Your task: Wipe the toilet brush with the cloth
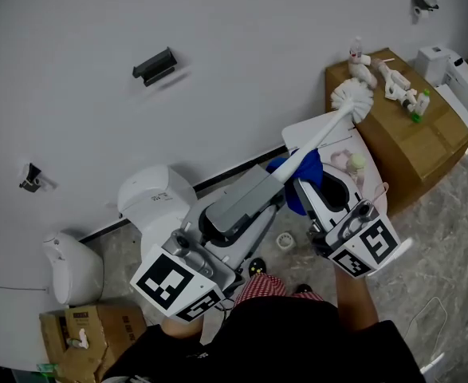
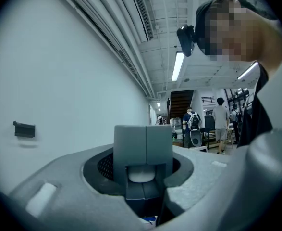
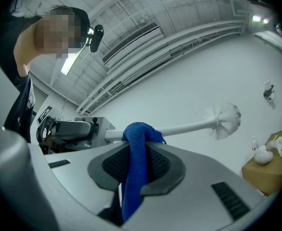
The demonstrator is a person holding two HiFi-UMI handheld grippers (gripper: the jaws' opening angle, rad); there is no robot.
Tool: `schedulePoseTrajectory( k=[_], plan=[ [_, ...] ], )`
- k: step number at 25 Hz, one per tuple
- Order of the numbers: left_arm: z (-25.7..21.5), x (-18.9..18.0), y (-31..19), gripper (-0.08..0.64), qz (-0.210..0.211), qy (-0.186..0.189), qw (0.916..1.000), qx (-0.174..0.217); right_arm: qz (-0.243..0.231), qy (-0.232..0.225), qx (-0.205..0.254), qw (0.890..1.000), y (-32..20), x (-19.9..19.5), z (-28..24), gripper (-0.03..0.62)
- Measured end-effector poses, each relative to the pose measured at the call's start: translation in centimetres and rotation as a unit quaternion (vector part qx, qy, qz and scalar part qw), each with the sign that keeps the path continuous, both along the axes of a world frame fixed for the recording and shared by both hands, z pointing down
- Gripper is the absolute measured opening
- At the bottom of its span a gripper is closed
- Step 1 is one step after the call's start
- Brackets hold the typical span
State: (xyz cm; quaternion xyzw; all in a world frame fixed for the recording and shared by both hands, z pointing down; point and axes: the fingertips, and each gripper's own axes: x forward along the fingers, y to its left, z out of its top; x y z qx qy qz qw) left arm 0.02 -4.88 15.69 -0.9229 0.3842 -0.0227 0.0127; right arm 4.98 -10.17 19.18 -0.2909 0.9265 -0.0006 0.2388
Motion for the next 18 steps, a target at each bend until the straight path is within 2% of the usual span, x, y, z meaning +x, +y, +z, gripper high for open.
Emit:
schedulePoseTrajectory(
  k=[6, 18],
  plan=[
    [0.1, 0.5, 0.6, 0.163, 0.010, -0.003, 0.9999, -0.001, 0.015, -0.015, -0.008, 1.000, -0.1, 1.2, 0.2, 0.066],
    [0.4, -0.2, 1.5, 0.163, 0.026, 0.000, 0.9996, -0.009, 0.036, -0.017, -0.020, 0.999, 0.0, 1.7, 0.6, 0.066]
  ],
)
